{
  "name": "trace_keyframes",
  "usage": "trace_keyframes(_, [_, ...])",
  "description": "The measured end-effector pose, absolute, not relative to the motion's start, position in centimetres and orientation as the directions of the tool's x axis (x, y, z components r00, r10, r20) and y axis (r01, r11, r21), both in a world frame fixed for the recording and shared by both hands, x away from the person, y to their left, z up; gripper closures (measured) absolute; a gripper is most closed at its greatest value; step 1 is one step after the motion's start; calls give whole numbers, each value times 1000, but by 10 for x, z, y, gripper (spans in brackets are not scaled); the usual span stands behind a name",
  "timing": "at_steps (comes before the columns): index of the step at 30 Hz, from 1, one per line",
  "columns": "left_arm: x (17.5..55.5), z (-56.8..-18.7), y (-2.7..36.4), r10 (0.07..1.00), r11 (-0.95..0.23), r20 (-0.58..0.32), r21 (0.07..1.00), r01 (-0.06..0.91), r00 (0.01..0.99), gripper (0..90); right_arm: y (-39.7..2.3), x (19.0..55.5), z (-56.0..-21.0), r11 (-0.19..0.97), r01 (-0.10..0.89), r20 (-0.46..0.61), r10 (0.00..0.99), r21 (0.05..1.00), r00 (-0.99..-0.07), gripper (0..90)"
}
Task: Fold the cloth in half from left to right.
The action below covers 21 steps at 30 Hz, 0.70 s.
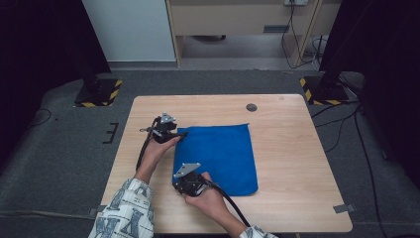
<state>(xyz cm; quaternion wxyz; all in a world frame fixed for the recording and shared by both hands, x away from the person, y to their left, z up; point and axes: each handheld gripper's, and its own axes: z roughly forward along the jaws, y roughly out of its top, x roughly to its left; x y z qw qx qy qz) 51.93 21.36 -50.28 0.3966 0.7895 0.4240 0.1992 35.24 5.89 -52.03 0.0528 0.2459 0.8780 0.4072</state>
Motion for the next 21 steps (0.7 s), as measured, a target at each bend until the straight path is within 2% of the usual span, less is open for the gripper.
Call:
trace_keyframes(4, [526, -511, 219, 842, -302, -30, 802, 515, 539, 450, 60, 351, -520, 536, 399, 114, 486, 744, -866, 870])
trace_keyframes(10, [538, -525, 224, 862, -304, -32, 766, 566, 506, 540, 64, 347, -522, 563, 387, 96, 477, 730, -874, 867])
trace_keyframes(21, [547, -530, 226, 878, -310, -12, 747, 587, 479, 492, 64, 345, -521, 559, 381, 90, 477, 737, -874, 863])
